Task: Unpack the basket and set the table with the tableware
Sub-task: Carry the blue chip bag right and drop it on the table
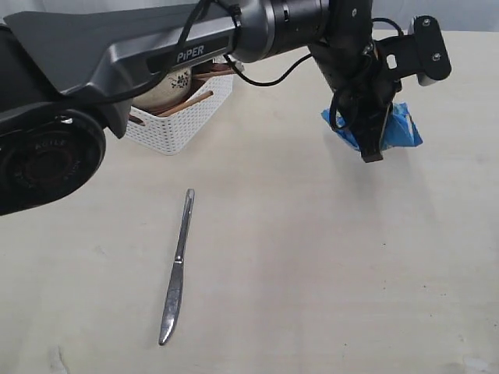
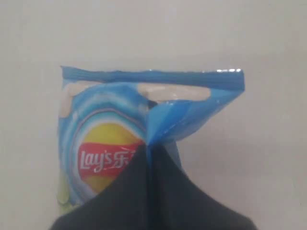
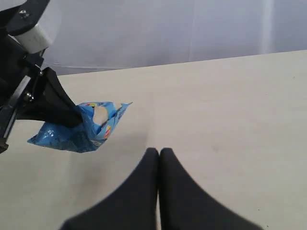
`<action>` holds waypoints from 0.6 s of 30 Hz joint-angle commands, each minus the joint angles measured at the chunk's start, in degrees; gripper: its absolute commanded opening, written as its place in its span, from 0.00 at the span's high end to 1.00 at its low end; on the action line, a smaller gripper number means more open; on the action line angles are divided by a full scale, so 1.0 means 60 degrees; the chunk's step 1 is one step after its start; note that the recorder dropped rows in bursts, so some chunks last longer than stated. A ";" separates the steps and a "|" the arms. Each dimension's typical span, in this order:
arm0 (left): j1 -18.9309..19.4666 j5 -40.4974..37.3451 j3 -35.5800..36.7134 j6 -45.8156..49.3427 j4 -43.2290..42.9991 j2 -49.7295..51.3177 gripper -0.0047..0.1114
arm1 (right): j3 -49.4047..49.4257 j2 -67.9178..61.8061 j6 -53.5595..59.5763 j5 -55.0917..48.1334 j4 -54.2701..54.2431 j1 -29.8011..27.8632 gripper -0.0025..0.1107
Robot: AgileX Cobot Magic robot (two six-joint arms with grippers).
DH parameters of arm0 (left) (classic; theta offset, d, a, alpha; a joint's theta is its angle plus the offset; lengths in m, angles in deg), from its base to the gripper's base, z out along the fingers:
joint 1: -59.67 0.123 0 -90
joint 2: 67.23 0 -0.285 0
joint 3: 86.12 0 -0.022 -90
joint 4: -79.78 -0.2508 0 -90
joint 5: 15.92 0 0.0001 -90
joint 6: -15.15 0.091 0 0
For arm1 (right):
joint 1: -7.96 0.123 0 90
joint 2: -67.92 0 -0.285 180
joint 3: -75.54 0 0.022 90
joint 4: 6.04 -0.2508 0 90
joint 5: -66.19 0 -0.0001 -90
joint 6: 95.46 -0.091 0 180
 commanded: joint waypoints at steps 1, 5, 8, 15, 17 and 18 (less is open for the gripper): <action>-0.0073 0.0157 0.0002 0.0139 0.0187 0.0206 0.96 | 0.0027 0.0028 0.0018 0.0062 0.0024 0.0039 0.97; -0.0073 0.0183 0.0002 0.0604 0.0591 0.0360 0.96 | 0.0027 0.0028 0.0018 0.0062 0.0024 0.0039 0.97; -0.0073 0.0142 0.0002 0.0787 0.0718 0.0442 0.96 | 0.0027 0.0028 0.0018 0.0062 0.0024 0.0039 0.97; -0.0073 0.0130 0.0002 0.0787 0.0764 0.0538 0.79 | 0.0027 0.0028 0.0018 0.0062 0.0024 0.0039 0.97; -0.0073 0.0144 0.0002 0.0787 0.0786 0.0603 0.74 | 0.0027 0.0028 0.0018 0.0062 0.0024 0.0039 0.97; -0.0073 0.0152 0.0002 0.0787 0.0786 0.0642 0.73 | 0.0027 0.0028 0.0018 0.0062 0.0024 0.0039 0.97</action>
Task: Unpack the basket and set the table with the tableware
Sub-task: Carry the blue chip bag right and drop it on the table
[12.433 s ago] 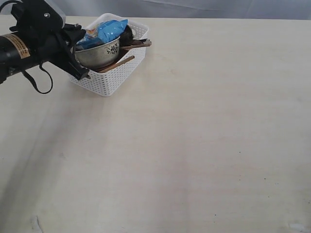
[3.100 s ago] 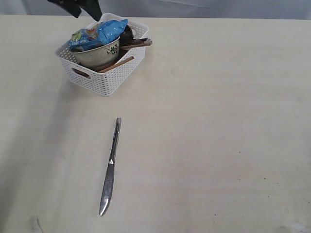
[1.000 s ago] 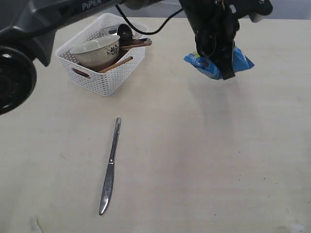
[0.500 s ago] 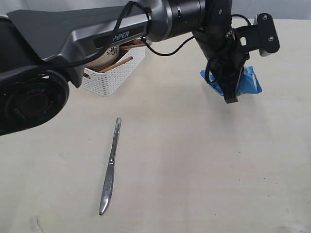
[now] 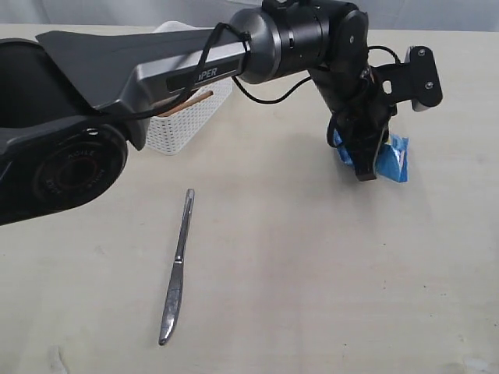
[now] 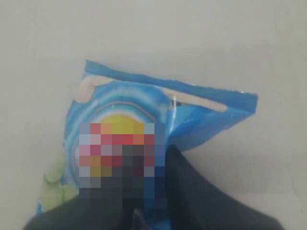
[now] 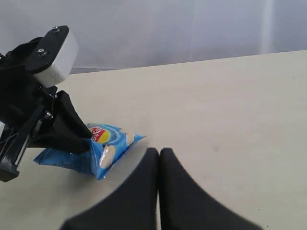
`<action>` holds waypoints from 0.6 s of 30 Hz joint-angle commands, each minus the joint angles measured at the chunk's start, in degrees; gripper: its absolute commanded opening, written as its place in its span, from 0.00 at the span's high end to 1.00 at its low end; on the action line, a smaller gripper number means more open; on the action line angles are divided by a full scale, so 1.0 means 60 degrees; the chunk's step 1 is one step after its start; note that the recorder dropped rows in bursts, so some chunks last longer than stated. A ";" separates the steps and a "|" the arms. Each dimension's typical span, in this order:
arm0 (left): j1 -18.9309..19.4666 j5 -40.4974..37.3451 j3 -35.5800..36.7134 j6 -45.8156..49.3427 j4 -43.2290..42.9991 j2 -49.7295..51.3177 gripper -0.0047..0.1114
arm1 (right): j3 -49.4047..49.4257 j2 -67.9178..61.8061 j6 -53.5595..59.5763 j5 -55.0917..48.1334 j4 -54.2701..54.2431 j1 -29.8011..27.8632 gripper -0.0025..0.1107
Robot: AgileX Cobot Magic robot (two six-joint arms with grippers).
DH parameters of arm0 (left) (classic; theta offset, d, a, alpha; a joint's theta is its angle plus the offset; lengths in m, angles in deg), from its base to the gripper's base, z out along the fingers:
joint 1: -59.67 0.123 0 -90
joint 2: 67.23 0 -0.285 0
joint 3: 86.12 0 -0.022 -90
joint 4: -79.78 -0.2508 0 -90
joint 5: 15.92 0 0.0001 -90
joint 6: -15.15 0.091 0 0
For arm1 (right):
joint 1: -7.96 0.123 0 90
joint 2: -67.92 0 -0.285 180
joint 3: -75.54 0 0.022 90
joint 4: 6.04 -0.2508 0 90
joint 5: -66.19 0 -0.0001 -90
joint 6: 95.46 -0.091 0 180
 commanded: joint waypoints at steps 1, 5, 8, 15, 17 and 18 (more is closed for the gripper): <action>-0.0073 0.0087 0.0002 -0.0014 0.0159 0.0062 0.72 | 0.0027 0.0028 0.0018 0.0062 0.0024 0.0039 0.97; -0.0073 0.0087 -0.0017 -0.0014 0.0159 -0.0003 0.67 | 0.0027 0.0028 0.0018 0.0062 0.0024 0.0039 0.97; -0.0073 -0.0068 -0.0017 -0.0014 0.0207 -0.0235 0.58 | 0.0027 0.0028 0.0018 0.0062 0.0024 0.0039 0.97; -0.0073 -0.0878 -0.0017 -0.0314 0.0295 -0.1013 0.47 | 0.0027 0.0028 0.0018 0.0062 0.0024 0.0039 0.97; -0.0073 -0.1005 -0.0017 -0.0751 0.0295 -0.1353 0.47 | 0.0027 0.0028 0.0018 0.0062 0.0024 0.0039 0.97; -0.0073 -0.1105 -0.0017 -0.0937 0.0271 -0.1545 0.47 | 0.0027 0.0028 0.0018 0.0062 0.0024 0.0039 0.97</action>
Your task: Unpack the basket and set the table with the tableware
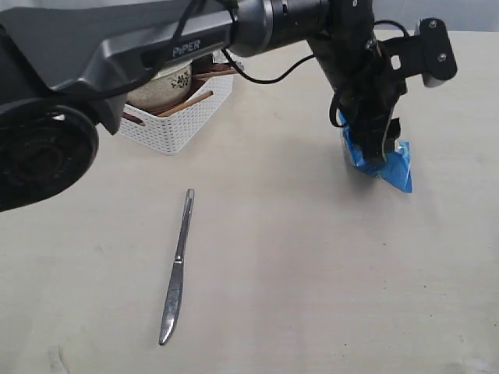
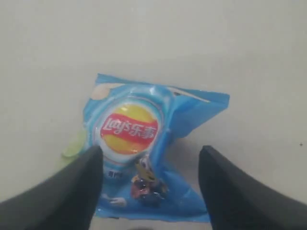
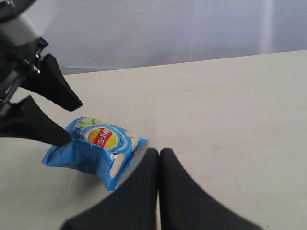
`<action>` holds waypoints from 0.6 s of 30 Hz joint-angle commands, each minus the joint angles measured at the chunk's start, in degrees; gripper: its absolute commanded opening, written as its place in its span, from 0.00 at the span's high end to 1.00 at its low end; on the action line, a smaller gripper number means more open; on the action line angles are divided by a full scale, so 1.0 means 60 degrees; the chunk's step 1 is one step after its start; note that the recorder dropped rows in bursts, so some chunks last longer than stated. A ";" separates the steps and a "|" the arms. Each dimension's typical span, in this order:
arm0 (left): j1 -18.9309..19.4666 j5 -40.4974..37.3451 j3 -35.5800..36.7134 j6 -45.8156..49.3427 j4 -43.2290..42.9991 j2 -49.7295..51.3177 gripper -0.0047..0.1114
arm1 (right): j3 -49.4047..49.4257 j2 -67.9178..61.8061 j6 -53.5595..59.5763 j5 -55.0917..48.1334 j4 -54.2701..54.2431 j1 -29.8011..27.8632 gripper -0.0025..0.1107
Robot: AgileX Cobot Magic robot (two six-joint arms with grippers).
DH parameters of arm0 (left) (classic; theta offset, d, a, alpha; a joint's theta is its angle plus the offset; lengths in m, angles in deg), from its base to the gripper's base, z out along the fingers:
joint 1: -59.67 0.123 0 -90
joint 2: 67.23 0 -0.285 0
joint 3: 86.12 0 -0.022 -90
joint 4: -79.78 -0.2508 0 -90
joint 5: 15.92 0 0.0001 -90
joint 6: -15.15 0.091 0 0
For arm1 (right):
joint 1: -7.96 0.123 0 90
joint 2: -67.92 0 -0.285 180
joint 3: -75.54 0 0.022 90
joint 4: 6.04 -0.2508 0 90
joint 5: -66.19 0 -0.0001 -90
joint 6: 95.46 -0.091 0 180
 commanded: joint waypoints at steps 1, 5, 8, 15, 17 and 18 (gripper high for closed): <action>-0.0073 -0.0533 -0.0017 -0.0773 0.0133 -0.0858 0.47 | 0.0027 0.0028 0.0018 0.0062 0.0024 0.0039 0.97; -0.0001 -0.1266 -0.0017 -0.1541 0.0027 -0.1665 0.48 | 0.0027 0.0028 0.0018 0.0062 0.0024 0.0039 0.97; 0.0037 -0.1597 -0.0017 -0.2351 -0.0882 -0.2248 0.51 | 0.0027 0.0028 0.0018 0.0062 0.0024 0.0039 0.97; 0.0989 -0.2213 0.0161 -0.3472 -0.1387 -0.3625 0.90 | 0.0027 0.0028 0.0018 0.0062 0.0024 0.0039 0.97; 0.1568 -0.2513 0.0354 -0.3494 -0.1036 -0.4033 0.96 | 0.0027 0.0028 0.0018 0.0062 0.0024 0.0039 0.97; 0.1820 -0.2610 0.0479 -0.3547 -0.0847 -0.4189 0.96 | 0.0027 0.0028 0.0018 0.0062 0.0024 0.0039 0.97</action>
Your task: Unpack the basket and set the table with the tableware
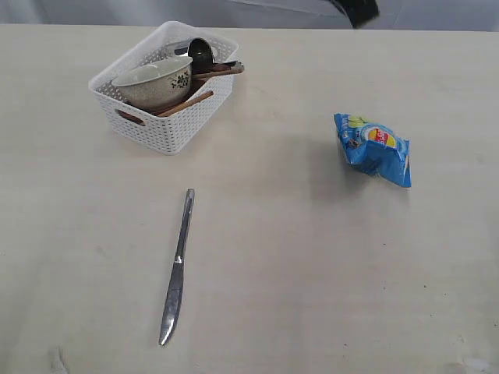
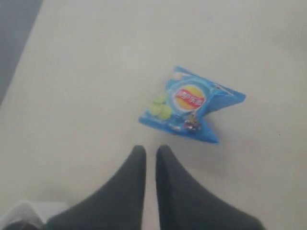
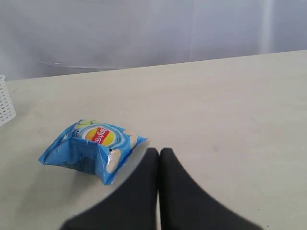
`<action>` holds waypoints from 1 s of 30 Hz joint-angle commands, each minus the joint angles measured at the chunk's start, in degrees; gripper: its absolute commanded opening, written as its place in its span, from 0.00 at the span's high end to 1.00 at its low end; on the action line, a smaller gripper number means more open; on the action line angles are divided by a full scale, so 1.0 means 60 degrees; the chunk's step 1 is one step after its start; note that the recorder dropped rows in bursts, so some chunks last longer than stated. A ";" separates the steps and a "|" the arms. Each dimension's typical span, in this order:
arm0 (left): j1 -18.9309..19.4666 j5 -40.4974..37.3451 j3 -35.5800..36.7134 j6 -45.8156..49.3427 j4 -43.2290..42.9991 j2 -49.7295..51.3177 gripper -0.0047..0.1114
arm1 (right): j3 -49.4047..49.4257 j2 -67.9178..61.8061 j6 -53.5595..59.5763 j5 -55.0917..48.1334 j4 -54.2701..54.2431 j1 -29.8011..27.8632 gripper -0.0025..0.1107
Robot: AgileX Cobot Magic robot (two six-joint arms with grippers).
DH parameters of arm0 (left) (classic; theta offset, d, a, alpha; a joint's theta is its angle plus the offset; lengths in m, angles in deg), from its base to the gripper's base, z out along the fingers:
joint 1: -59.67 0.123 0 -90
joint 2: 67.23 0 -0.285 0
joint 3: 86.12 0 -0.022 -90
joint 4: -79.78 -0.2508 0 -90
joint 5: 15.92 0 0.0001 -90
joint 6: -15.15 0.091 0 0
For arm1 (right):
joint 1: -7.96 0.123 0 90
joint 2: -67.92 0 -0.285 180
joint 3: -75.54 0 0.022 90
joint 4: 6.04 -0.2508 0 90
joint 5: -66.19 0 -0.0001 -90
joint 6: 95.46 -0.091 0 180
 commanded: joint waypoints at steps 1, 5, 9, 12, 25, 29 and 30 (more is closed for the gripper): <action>0.1230 -0.0611 0.0553 -0.0284 0.0835 -0.0917 0.96 | 0.0027 0.0028 0.0018 0.0062 0.0024 0.0039 0.97; 0.2394 -0.0548 0.1850 -0.0284 0.1590 -0.1824 0.96 | 0.0027 0.0028 0.0018 0.0062 0.0024 0.0039 0.97; 0.3241 0.0774 0.3740 -0.0099 0.2052 -0.2957 0.96 | 0.0027 0.0028 0.0018 0.0062 0.0024 0.0039 0.97; 0.3702 0.2100 0.5339 0.0019 0.2074 -0.3955 0.96 | 0.0027 0.0028 0.0018 0.0062 0.0024 0.0039 0.97; 0.4524 0.6736 1.1201 0.1084 0.3572 -0.6386 0.96 | 0.0027 0.0028 0.0018 0.0062 0.0024 0.0039 0.97; 0.4524 0.6781 1.1598 0.1876 0.3595 -0.6566 0.96 | 0.0027 0.0028 0.0018 0.0062 0.0024 0.0039 0.97; 0.4524 0.6616 1.1598 0.2338 0.3571 -0.6547 0.96 | 0.0027 0.0028 0.0018 0.0062 0.0024 0.0039 0.97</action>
